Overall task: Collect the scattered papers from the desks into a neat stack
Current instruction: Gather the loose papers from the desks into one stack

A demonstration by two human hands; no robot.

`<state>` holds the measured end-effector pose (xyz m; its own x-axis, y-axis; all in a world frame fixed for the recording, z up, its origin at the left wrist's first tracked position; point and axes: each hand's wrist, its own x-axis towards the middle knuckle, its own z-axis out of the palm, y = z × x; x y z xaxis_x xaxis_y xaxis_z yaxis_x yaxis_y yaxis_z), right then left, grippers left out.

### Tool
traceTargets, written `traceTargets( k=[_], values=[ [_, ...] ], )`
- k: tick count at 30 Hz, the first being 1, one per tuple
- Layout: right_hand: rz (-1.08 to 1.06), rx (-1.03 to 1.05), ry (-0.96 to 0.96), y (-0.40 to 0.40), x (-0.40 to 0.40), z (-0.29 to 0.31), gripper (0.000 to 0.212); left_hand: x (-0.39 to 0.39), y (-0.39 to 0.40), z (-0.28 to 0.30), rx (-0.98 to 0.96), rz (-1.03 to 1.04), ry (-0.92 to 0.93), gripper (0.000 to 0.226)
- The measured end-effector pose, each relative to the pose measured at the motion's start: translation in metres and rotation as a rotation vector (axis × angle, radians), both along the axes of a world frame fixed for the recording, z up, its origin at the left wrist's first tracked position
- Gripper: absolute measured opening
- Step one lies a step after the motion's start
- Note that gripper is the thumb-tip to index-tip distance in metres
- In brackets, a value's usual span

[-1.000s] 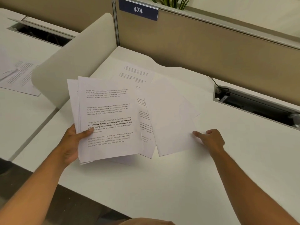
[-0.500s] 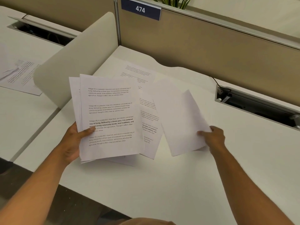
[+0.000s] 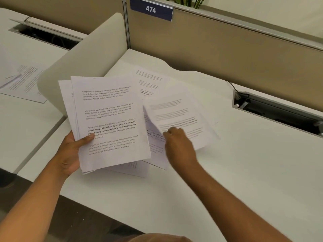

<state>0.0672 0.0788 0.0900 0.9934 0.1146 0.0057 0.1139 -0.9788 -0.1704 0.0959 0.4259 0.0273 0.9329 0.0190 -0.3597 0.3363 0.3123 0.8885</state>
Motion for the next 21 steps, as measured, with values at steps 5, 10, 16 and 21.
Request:
traceTargets(
  k=[5,10,16,21],
  values=[
    [0.076,-0.014,0.242,0.033,-0.009,-0.046,0.029,-0.001,0.002,0.003,0.013,-0.027,-0.003,0.054],
    [0.034,0.181,0.452,0.029,0.004,-0.051,0.021,-0.002,0.000,0.006,0.018,-0.027,-0.005,0.052],
    [-0.493,0.298,0.238,-0.025,0.026,-0.042,0.051,-0.003,0.000,0.006,0.035,-0.028,0.004,0.052],
    [-0.717,0.355,0.325,-0.044,0.026,-0.049,0.095,-0.003,-0.003,0.003,0.032,-0.028,0.017,0.052]
  ],
)
